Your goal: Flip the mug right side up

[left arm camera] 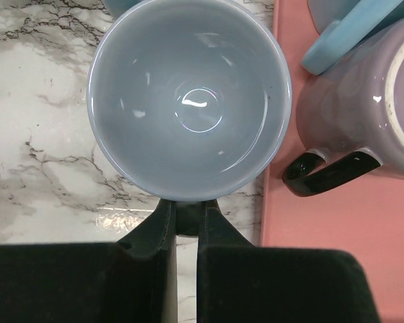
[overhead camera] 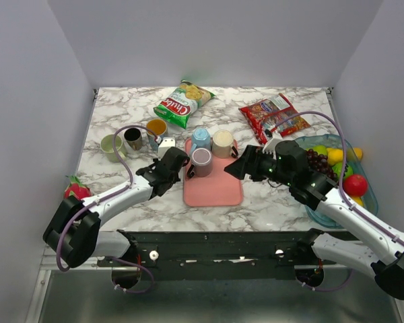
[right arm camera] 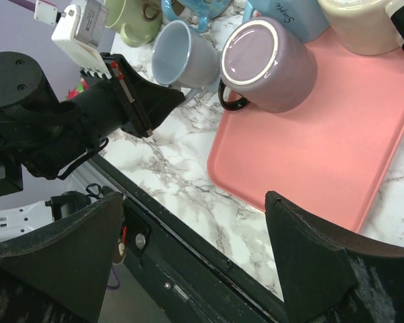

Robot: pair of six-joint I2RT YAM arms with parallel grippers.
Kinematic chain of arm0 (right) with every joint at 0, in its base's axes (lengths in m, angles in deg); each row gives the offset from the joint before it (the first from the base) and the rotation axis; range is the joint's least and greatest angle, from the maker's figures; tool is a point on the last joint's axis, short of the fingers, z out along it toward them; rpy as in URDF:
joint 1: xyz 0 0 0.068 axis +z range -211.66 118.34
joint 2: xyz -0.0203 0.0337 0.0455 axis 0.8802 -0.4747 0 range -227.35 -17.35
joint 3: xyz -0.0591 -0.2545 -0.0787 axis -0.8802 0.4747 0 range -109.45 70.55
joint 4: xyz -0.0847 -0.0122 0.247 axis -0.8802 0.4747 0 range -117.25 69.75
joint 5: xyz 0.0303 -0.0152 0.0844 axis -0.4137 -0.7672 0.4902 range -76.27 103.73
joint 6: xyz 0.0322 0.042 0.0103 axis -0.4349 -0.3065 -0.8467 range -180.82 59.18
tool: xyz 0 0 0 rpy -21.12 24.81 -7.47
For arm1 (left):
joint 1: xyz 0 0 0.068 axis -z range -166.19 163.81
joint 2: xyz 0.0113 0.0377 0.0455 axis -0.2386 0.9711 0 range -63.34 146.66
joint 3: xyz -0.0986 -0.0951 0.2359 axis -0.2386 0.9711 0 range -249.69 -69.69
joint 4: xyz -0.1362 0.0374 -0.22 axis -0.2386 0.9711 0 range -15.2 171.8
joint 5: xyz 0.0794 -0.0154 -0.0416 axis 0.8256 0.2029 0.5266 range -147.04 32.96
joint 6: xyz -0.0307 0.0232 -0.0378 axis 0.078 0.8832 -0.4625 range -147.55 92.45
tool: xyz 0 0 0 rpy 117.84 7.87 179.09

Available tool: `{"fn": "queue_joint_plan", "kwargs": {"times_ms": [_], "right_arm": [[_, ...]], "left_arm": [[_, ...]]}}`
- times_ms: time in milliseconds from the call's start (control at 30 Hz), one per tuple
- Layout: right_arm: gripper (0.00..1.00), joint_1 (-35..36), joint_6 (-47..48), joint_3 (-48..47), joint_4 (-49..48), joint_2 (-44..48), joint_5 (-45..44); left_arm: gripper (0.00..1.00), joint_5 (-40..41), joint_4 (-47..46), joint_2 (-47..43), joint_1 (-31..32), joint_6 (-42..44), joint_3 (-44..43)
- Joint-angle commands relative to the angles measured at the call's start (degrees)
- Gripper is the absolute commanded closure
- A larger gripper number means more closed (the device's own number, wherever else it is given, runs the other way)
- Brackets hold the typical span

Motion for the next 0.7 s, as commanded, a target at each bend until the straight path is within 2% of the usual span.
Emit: {"fn": "queue_joint_plan", "kwargs": {"times_ms": [0,67,100,133,200,267,300,500,667], "right_arm": [[0.08,-0.2,0.1,-1.5,2.0,-0.5,-2.1],[0.07,-0.2,-0.1,-1.4,2.0,-0.3,-2.5],[0.07,-0.3,-0.1,-1.1,1.9,-0.3,-2.9],[0.06,-0.3,-0.3,-0.9,1.9,-0.3,-4.0],[0.06,-0.3,-0.1,-0.7,2.0,-0.5,-5.3],[0.06,-0.3,-0.2,-0.6,1.9,-0.9,-6.6],[0.06,-0.2,-0.4,-0.7,2.0,-1.7,-6.9],[0.06,-0.3,-4.7,-3.0,3.6,-6.2,-8.7],[0.09,0.5,-9.0,-7.3,5.0,-13.2,-15.7]], "left_arm": [[0.89,1.4,-4.2,1.5,-0.1,0.9,-1.6],[0.84,1.2,-4.4,2.6,-0.1,1.0,-1.9],[0.67,1.3,-4.4,2.9,-0.1,0.7,-2.1],[0.60,1.9,-3.9,3.6,-0.1,0.5,-2.4],[0.47,2.1,-2.9,4.0,-0.1,-0.3,-3.5],[0.41,1.0,-2.8,4.3,-0.1,-0.4,-4.2],[0.34,0.8,-2.2,4.2,-0.1,-0.5,-4.5],[0.17,-0.4,2.5,-1.3,-0.1,-1.3,-5.8],[0.09,-0.6,7.9,-12.9,-0.1,-1.6,-6.8]]}}
